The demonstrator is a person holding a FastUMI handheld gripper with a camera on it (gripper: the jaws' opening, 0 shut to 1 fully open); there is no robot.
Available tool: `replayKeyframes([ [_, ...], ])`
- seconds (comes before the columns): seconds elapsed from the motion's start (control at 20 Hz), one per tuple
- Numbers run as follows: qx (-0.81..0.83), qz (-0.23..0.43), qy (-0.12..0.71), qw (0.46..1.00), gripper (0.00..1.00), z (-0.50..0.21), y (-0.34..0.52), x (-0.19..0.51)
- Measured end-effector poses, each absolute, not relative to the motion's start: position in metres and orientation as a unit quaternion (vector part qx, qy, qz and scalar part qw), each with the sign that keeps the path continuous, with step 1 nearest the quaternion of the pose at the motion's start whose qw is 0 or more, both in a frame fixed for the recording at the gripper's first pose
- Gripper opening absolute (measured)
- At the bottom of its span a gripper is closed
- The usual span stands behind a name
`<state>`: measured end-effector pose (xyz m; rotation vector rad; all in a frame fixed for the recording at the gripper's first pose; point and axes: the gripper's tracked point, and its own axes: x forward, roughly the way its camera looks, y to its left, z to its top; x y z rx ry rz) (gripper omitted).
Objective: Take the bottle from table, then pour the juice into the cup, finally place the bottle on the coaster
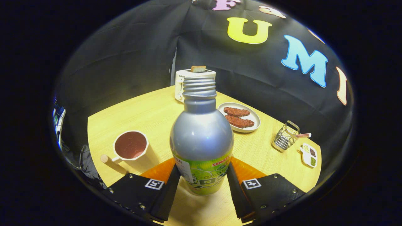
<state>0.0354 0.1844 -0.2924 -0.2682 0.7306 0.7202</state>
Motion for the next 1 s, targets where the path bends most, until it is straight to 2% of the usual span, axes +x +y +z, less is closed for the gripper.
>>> replayKeyframes([
  [0.5, -0.029, 0.329, 0.328, 0.885, 0.76, -0.305, 0.197, 0.093],
  [0.7, -0.018, 0.307, 0.32, 0.896, 0.76, -0.317, 0.195, 0.119],
  [1.0, -0.047, 0.307, 0.289, 0.906, 0.77, -0.326, 0.202, 0.132],
])
